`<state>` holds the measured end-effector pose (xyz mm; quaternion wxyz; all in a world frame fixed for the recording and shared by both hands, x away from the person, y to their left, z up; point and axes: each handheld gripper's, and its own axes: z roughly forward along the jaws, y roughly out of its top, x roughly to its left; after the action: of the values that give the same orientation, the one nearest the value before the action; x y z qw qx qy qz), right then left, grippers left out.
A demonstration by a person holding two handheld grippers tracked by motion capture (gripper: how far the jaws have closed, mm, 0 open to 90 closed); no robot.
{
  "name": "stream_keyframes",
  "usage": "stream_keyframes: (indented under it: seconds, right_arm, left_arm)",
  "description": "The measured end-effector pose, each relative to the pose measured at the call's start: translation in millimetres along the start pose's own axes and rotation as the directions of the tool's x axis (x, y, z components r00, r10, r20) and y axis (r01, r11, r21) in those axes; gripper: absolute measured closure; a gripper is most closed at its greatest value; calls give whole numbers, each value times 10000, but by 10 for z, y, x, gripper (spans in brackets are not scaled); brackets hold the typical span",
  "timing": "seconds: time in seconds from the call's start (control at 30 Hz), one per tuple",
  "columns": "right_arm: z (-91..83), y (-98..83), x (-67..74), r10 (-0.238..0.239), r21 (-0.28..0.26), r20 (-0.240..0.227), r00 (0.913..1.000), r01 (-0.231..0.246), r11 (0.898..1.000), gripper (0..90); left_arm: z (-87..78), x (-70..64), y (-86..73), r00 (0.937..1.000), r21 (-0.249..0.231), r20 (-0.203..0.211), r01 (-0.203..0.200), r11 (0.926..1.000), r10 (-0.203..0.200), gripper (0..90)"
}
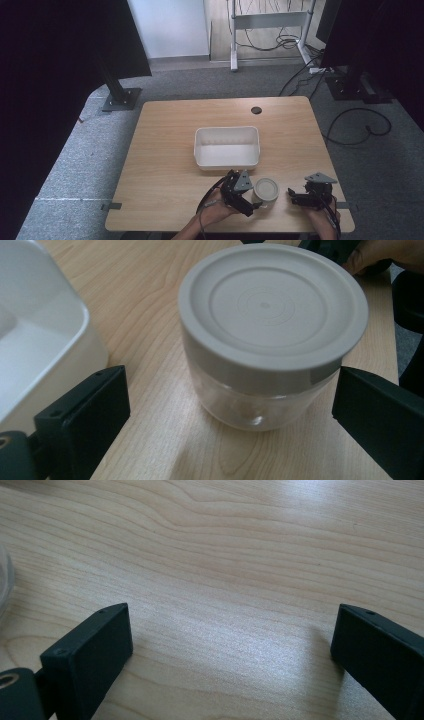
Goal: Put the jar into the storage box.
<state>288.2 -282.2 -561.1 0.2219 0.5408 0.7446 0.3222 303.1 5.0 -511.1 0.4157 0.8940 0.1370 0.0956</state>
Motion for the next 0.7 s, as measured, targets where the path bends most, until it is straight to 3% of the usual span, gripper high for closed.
stream_keyframes:
  seconds: [0.7]
  right_arm:
    - [0, 0, 2, -26, 4, -22, 10000, 26, 10000, 28]
  left_arm:
    - [273, -107, 122, 9996, 346, 184, -228, 9991, 222, 43]
